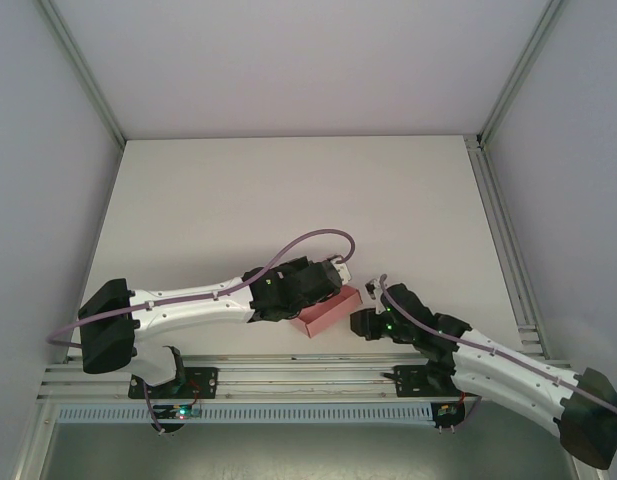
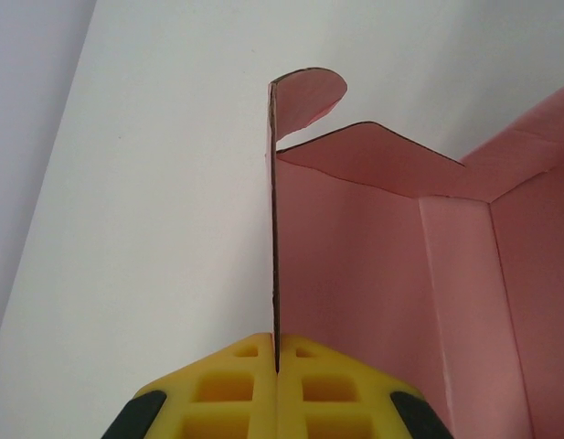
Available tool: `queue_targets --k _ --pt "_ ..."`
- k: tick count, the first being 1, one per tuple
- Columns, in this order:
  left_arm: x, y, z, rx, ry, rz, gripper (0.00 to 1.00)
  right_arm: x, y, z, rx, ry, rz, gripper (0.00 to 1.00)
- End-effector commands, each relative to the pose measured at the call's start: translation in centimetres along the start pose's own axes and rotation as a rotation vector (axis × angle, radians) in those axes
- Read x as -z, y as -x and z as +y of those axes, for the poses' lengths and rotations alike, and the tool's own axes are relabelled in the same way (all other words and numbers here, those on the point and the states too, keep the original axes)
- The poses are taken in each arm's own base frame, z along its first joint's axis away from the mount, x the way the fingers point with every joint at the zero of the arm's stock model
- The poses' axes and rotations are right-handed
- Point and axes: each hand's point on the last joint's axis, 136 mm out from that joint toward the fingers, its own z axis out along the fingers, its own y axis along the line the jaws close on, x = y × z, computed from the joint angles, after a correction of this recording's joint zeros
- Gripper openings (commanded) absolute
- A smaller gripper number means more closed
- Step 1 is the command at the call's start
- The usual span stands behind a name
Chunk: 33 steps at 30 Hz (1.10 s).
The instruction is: Assemble paper box
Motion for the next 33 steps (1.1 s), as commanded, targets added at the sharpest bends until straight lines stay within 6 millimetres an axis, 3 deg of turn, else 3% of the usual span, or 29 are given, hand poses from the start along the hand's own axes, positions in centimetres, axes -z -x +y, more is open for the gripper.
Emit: queue_targets --k 1,8,14,25,28,33 --pt "1.1 1.4 -0.9 0.015 -0.066 -0.057 0.0 -0.1 2.8 2.4 0.049 0.092 -0.118 0.25" --pt "3.4 3.5 -4.4 0.049 -0.316 -0.172 0.01 -0.7 3.3 1.4 0.033 0.042 -0.15 0.24" --pt "5.4 3.9 -7.0 0.088 -0.495 -0.27 0.18 -0.6 3.7 1.0 0.017 0.043 -0.207 0.24" --pt "0.9 1.6 -9.9 0.137 -0.521 -0.092 0.15 -0.7 4.0 0.6 -0.008 0.057 -0.27 0.28" --pt "0.4 1.3 -10.8 0.142 -0.55 -0.061 0.19 -0.8 3.7 0.0 -0.006 0.019 -0.252 0.28" --pt "-1.0 -0.9 -11.3 0.137 -0.527 0.031 0.21 -0.5 3.6 -0.8 -0.017 -0.02 -0.254 0.31"
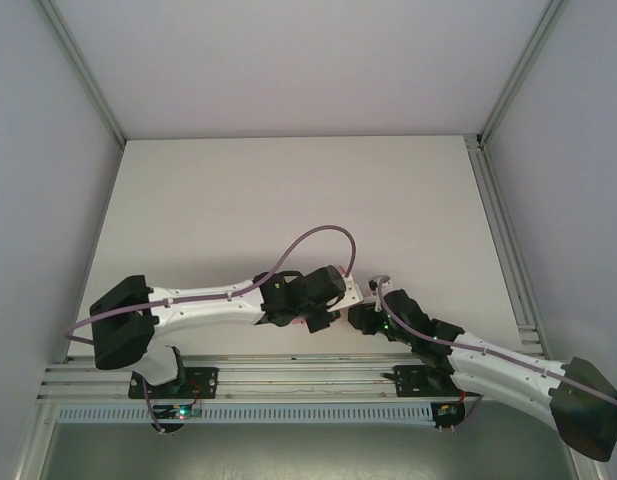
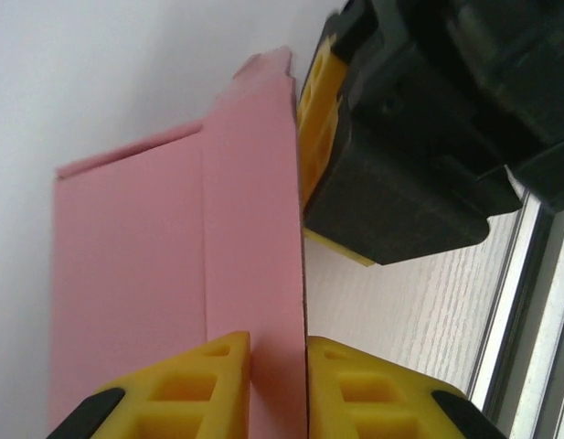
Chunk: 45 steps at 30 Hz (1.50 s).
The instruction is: Assemble paper box
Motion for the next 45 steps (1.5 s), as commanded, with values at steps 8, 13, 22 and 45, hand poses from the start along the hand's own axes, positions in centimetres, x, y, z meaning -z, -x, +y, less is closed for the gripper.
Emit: queue_targets --k 8,13,22,45 --pt "-1.3 -3.2 0.6 0.037 0.062 0.092 0.35 1.8 1.5 -1.2 -0.051 -0.119 -0.033 0.36" --pt "-1.4 -3.8 0.1 0.047 0.036 0.108 0.44 3.1 1.2 -2.6 -0.121 -0.191 -0.027 0.44" --pt "6.2 2.5 0.3 0.138 0.013 -0.24 0.97 5.8 5.8 -2.2 0.02 -0.29 -0.084 0.69" --pt "2.4 -11.4 9.9 1.181 0.163 -0.03 0.85 -4.9 3.7 -0.3 0.142 -0.191 0.307 0.67"
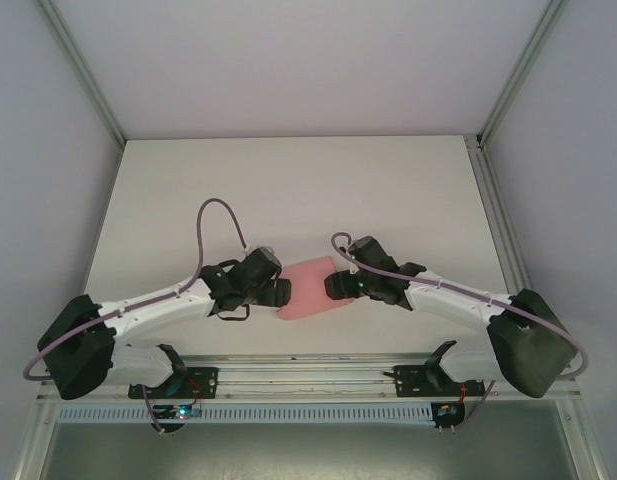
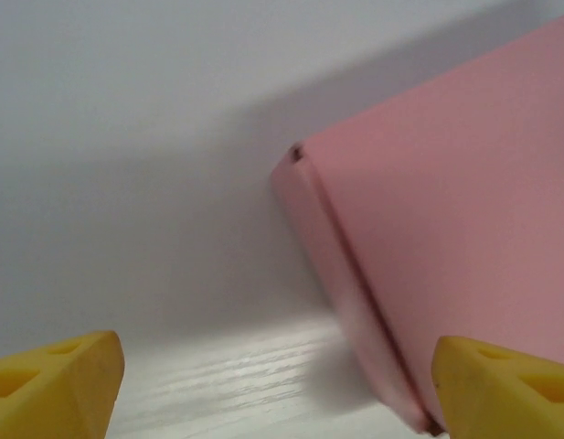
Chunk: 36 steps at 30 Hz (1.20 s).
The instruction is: Assemble paper box
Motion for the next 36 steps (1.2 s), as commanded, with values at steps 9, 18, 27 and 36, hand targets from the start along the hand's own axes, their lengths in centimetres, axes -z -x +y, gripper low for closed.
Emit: queue_targets --k 9,18,27,36 --pt "-2.9 1.4 -1.7 0.202 -0.193 -0.013 0.73 -2.3 -3.6 -2.4 -0.042 -0.061 0.076 0.62" --pt "-4.2 1.4 -0.2 0.276 -0.257 -0.002 0.41 0.0 -1.3 -1.5 -0.088 0.032 -0.051 0.67" --pt "-3.6 0.9 0.5 0.284 -0.338 -0.019 0.18 2.1 0.9 -0.1 -0.169 0.247 -0.112 0.78" --pt "-2.1 0.6 0.4 0.343 -0.501 -0.091 0.04 1.2 1.0 1.6 -0.274 0.422 -0.049 0.8"
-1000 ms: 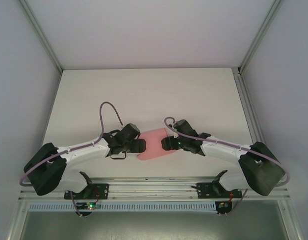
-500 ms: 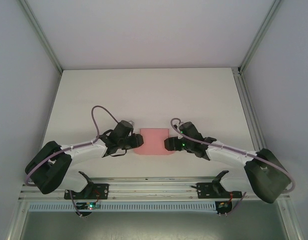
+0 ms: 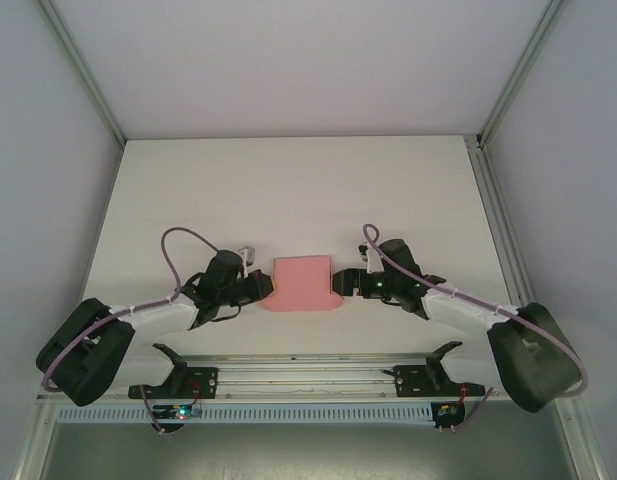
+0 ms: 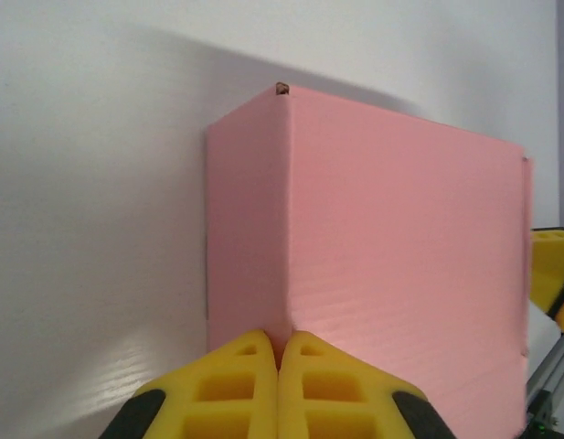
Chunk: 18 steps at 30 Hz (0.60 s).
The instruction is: Assemble paper box
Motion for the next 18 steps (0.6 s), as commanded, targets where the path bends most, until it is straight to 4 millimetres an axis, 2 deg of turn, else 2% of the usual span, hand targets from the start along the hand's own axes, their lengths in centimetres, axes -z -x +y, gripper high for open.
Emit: queue_targets --k 1,10,14,18 --pt "0.3 -0.5 0.2 0.034 -0.055 -0.009 0.03 -0.6 0.3 2.0 -0.031 0.122 0.035 0.8" --pt "0.8 -0.1 -0.3 0.021 -0.07 -0.024 0.04 -2.9 1.1 5.0 -0.067 0.32 0.12 0.78" --pt "0.9 -0.1 -0.2 0.025 -0.067 -0.031 0.04 -3.6 1.5 6.3 -0.083 0.41 0.134 0.68" --pt "1.2 0.3 -0.3 0.012 -0.057 -0.053 0.07 -3.2 2.3 7.1 -0.069 0.44 0.106 0.52"
